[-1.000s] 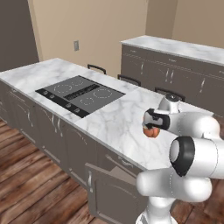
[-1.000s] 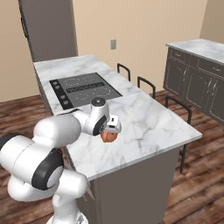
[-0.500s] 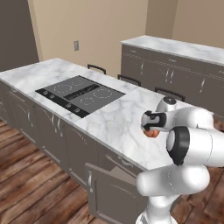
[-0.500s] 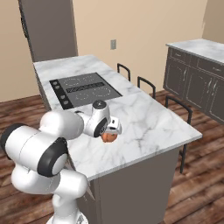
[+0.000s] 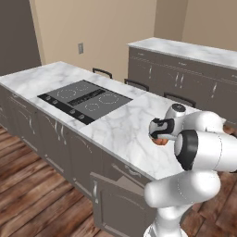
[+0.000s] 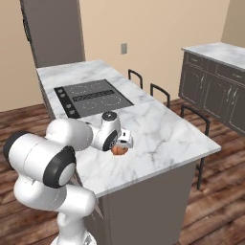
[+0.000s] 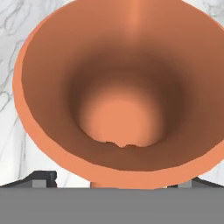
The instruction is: Pick the kettle and jug and place them in the sink. Then turn on the water.
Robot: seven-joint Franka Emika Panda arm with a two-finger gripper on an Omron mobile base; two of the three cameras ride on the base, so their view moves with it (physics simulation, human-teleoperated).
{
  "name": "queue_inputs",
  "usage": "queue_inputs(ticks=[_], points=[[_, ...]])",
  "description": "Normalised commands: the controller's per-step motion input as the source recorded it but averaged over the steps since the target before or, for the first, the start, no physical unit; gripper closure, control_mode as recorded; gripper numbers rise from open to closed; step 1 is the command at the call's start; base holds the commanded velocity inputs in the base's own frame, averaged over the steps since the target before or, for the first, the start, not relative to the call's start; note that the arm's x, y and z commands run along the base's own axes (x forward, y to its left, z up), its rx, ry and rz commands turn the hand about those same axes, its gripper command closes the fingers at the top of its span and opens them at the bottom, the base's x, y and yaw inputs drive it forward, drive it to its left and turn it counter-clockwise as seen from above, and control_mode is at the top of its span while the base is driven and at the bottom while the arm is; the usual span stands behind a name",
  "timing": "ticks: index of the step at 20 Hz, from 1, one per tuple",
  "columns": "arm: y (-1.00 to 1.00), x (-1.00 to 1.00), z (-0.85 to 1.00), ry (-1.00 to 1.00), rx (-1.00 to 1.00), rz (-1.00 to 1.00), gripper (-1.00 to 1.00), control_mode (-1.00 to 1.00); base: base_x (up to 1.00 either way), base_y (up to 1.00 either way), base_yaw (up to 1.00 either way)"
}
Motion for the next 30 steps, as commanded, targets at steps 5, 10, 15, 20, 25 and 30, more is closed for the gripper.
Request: queue_inputs(ticks=[5, 10, 15, 20, 25, 30], points=[[0.0, 0.0, 0.0, 0.0, 0.0, 0.0, 1.0, -1.0, 0.0, 0.0, 0.0], [0.0, 0.0, 0.0, 0.0, 0.0, 0.0, 1.0, -1.0, 0.0, 0.0, 0.0], [0.0, 0.0, 0.0, 0.0, 0.0, 0.0, 1.0, -1.0, 0.0, 0.0, 0.0], [-0.08, -0.08, 0.13, 0.01, 0.0, 0.0, 1.0, -1.0, 0.0, 0.0, 0.0], [-0.02, -0.42, 0.66, 0.07, 0.0, 0.0, 1.0, -1.0, 0.0, 0.0, 0.0], [0.0, -0.47, 0.77, 0.06, 0.0, 0.0, 1.0, -1.0, 0.0, 0.0, 0.0]])
